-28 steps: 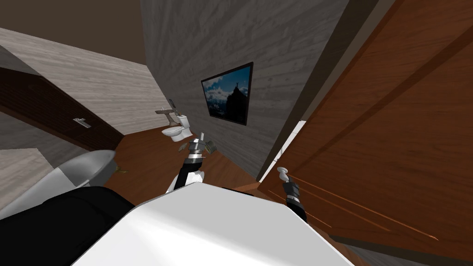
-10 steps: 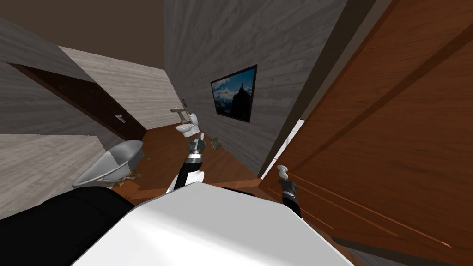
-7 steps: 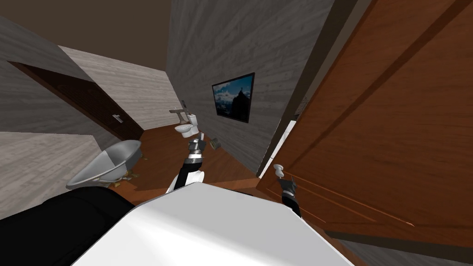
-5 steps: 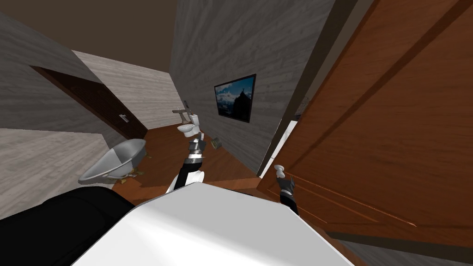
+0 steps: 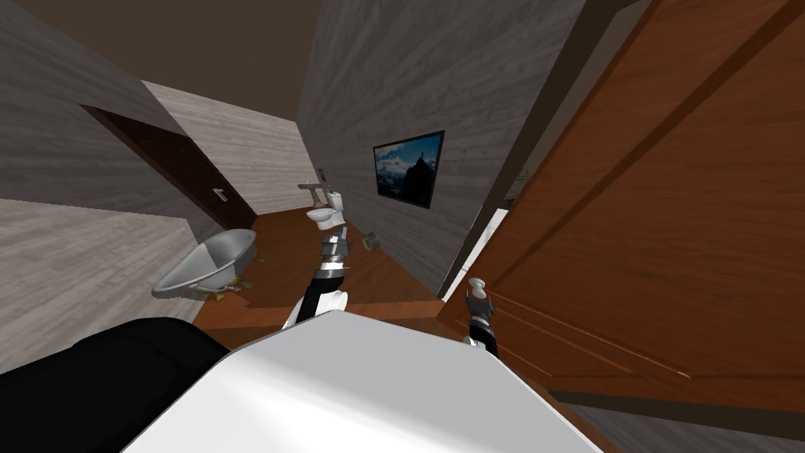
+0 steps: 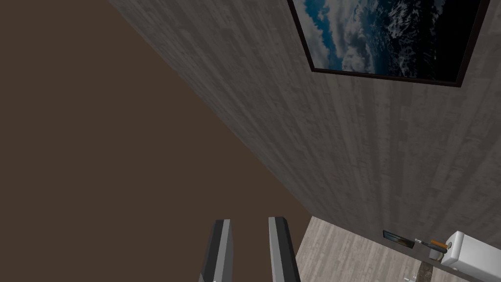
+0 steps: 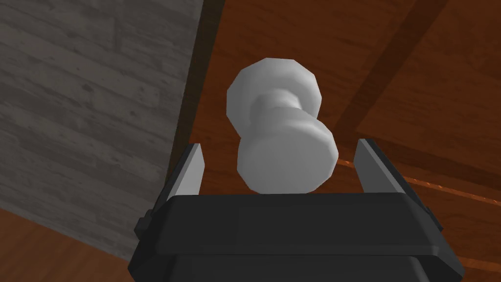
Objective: Pull the door open
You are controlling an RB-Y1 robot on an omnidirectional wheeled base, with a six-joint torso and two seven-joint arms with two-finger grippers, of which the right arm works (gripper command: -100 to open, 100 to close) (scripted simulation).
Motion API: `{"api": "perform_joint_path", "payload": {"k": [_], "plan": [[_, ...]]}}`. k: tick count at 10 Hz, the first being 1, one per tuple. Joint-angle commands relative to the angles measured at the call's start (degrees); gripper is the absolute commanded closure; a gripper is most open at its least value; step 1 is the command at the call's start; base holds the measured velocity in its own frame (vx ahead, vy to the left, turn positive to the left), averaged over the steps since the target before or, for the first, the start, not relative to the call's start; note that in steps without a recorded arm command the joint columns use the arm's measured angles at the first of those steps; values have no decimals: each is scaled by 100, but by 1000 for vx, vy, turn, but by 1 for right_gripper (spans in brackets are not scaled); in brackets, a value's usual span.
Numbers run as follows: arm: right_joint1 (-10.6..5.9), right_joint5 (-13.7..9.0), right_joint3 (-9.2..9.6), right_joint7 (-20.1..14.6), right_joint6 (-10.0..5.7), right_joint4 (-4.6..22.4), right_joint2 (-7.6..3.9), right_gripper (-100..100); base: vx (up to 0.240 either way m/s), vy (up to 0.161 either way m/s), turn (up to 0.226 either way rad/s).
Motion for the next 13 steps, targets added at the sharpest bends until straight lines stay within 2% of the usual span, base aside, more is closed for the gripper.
{"api": "perform_joint_path", "payload": {"k": [1,11,12,13], "plan": [[11,-107,24,-204,88,-144,64,-100,-92,-18,29],[-94,-619,177,-1255,313,-511,398,-100,-94,-11,18],[-60,-596,166,-1183,322,-544,378,-100,-41,0,1],[13,-649,126,-1375,288,-502,210,-100,117,-2,131]]}}
